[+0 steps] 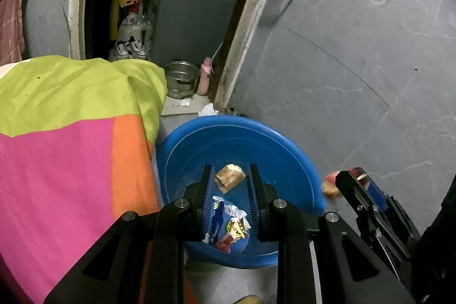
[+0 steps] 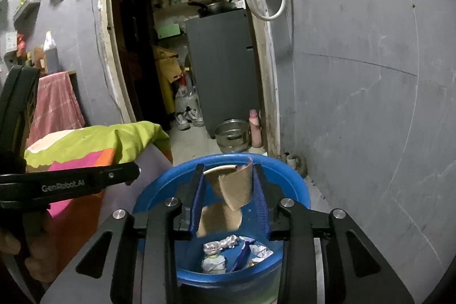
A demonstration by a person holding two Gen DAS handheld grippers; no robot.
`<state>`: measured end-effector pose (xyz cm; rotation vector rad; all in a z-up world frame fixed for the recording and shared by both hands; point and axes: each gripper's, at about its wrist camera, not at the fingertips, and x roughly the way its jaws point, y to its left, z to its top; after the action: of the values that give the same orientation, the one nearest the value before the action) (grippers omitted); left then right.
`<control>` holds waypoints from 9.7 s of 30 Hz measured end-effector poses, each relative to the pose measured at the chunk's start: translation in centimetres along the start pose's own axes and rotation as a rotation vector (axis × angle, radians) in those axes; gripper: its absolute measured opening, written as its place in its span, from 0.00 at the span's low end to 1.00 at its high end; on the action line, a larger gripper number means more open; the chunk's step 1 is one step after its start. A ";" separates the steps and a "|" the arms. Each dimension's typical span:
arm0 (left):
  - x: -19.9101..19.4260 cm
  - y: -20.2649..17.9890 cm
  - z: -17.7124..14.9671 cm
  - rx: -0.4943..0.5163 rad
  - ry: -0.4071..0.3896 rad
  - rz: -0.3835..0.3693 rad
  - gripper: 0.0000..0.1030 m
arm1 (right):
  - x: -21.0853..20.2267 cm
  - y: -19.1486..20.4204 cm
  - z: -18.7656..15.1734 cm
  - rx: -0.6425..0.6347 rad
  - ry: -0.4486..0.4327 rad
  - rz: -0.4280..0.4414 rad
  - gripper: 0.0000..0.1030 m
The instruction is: Collect trash
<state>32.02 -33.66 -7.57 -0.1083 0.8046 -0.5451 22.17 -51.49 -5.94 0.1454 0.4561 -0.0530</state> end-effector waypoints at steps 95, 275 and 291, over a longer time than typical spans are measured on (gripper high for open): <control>-23.7 28.8 -7.6 -0.255 -0.155 0.415 0.97 | 3.6 34.7 -4.1 -0.494 0.357 0.431 0.54; -17.9 -0.2 0.1 0.025 -0.426 0.051 0.76 | -12.8 5.5 6.1 -0.107 -0.323 -0.023 0.62; -26.5 1.5 -3.6 0.049 -0.535 0.062 0.97 | -19.5 9.2 5.7 -0.106 -0.407 0.022 1.00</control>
<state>15.14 -18.66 6.79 -0.1748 0.2722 -0.4476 7.95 -42.89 8.86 0.0329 0.0507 -0.0354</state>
